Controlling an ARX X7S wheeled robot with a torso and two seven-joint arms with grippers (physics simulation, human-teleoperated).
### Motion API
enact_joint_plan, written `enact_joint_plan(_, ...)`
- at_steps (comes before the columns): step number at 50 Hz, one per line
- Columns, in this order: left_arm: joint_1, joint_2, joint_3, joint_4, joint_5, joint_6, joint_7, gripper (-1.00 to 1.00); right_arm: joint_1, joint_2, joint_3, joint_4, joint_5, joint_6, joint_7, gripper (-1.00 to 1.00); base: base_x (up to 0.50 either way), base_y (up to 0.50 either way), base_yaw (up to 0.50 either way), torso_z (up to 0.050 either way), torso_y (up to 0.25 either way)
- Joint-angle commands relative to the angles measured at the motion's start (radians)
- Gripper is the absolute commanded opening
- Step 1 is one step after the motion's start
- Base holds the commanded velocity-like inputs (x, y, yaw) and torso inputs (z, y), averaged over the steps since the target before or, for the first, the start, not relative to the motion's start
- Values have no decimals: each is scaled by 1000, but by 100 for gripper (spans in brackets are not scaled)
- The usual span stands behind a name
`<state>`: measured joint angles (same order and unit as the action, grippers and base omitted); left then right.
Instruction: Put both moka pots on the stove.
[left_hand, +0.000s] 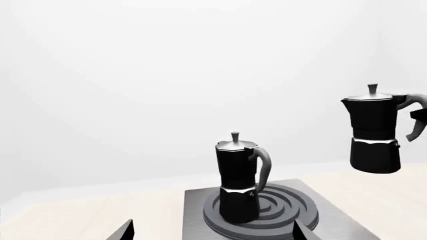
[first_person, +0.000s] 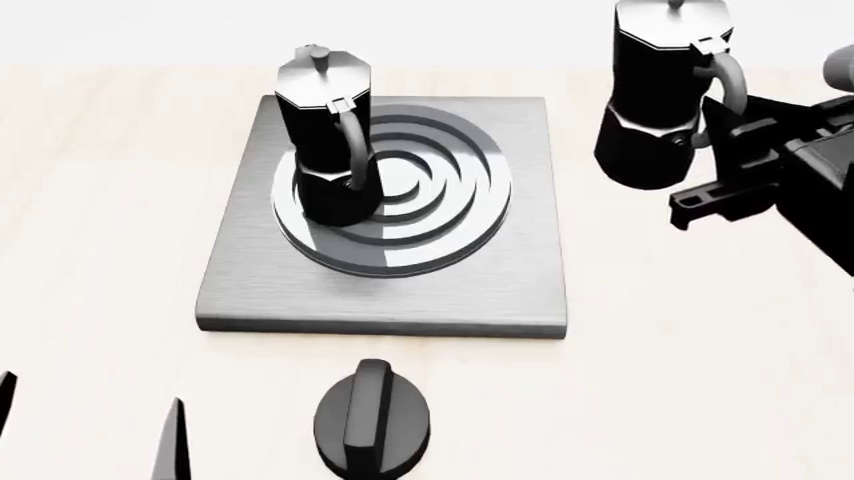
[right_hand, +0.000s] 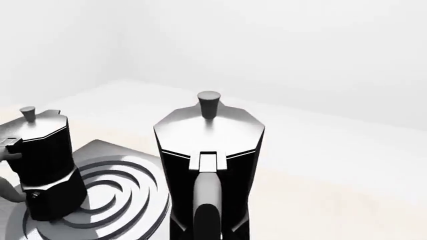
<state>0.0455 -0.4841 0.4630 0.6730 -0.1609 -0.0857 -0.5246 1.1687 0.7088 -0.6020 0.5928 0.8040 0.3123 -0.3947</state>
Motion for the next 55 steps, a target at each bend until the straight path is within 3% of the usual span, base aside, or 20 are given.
enact_joint_plan(1,0,-4,-5,8,-5,-5,-5,100,68,-68,-5,60,-34,-19,-40,-100,0,0,0,0,0)
enact_joint_plan(30,6,-12,-13,11,-12,6,-13,100,124,-244,-37,224,-94,-115,-58,-100,0,0,0,1,1)
enact_joint_plan(55,3,-15,-10,18,-13,0,-18,100,128,-397,-34,416,-148,-299,-42,-100,0,0,0,0,1)
